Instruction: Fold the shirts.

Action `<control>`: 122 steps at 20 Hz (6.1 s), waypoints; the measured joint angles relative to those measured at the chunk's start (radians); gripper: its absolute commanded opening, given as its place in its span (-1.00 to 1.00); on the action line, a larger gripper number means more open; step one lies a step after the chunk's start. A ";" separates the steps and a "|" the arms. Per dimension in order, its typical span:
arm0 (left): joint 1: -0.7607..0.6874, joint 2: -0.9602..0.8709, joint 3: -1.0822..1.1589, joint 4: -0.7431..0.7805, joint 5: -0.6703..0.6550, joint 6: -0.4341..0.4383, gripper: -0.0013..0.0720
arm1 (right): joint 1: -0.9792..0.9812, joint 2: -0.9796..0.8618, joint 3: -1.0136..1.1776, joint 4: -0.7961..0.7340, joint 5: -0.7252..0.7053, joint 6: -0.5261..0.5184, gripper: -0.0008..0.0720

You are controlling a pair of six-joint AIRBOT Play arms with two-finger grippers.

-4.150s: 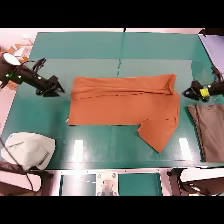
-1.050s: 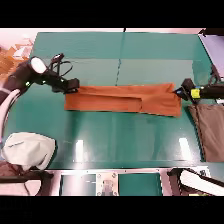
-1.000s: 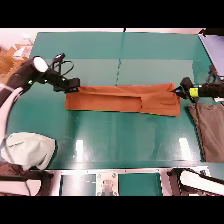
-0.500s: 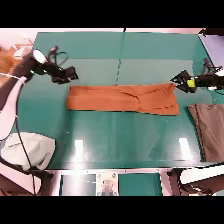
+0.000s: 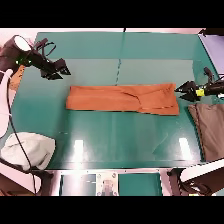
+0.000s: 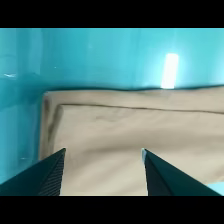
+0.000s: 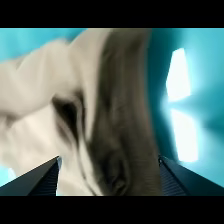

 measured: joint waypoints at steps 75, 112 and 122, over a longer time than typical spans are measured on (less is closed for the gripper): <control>-0.570 -0.349 0.224 -0.325 0.263 0.203 -0.91 | 0.310 0.104 0.472 0.133 0.374 0.111 -0.93; 0.017 -0.053 0.255 0.358 -0.319 0.218 -0.91 | 0.568 -0.052 0.058 -0.006 -0.179 0.390 0.41; 0.017 -0.053 0.254 0.354 -0.321 0.210 -0.91 | 0.756 -0.126 -0.069 0.352 -0.368 0.185 -0.65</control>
